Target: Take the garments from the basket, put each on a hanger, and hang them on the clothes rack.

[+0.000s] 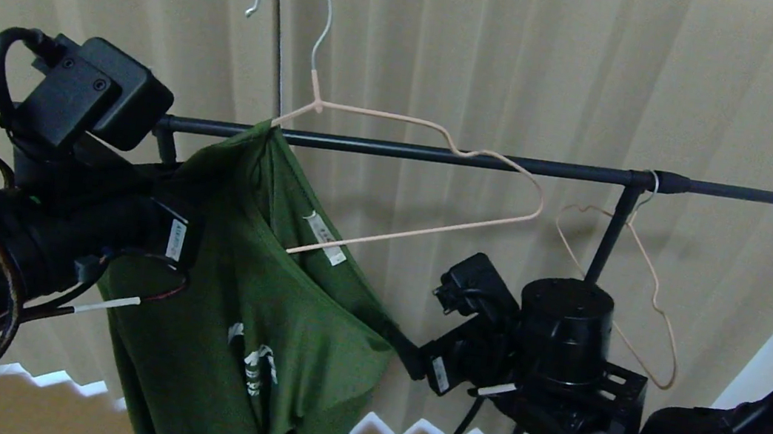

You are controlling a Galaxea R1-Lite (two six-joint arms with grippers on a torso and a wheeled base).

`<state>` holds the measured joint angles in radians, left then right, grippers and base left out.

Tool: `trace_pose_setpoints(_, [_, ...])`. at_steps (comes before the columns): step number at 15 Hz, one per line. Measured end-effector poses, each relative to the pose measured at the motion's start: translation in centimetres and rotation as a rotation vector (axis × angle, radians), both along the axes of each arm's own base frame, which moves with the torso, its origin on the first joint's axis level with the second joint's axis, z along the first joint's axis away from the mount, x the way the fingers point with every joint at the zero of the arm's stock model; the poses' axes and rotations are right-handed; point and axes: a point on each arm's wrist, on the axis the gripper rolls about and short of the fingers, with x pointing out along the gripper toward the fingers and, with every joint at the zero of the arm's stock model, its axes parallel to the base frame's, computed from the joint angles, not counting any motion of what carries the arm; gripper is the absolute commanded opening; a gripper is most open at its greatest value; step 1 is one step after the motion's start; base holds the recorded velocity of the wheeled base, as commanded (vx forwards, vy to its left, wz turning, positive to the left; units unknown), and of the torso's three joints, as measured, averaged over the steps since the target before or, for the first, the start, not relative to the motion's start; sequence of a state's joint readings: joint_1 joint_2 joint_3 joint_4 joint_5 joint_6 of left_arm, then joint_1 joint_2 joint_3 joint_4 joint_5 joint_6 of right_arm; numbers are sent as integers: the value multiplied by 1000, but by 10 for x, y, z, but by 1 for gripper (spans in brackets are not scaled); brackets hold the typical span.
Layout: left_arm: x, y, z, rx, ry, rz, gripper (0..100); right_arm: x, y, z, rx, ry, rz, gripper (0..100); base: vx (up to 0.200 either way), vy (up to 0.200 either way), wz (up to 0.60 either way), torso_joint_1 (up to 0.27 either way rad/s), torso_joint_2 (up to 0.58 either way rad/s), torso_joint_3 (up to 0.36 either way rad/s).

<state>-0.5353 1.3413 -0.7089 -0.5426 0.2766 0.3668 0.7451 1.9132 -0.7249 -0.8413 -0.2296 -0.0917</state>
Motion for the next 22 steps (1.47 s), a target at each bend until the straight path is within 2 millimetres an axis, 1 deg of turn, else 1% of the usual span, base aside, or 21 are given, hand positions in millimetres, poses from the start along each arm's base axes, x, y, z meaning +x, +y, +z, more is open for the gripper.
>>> trace_pose_setpoints(5, [-2,17,-15,104,22,57,0,21,-44,23,29,-42,-148,100,0,0,0,0,0,0])
trace_pose_setpoints(8, [-6,24,-28,171,47,68,0,31,-55,37,56,-81,-194,100,0,0,0,0,0,0])
trace_pose_setpoints(11, [-7,30,-35,221,55,82,0,33,-58,44,72,-103,-204,100,0,0,0,0,0,0])
trace_pose_setpoints(14, [-4,40,-39,299,62,122,0,32,-60,51,85,-119,-206,100,0,0,0,0,0,0])
trace_pose_setpoints(17, [-3,43,-42,307,72,136,0,28,-61,60,102,-140,-197,100,0,0,0,0,0,0])
trace_pose_setpoints(19, [-2,43,-42,302,69,144,0,21,-56,64,110,-149,-168,100,0,0,0,0,0,0])
trace_pose_setpoints(22, [6,40,-38,260,0,161,0,2,-41,71,106,-137,-86,100,0,0,0,0,0,0])
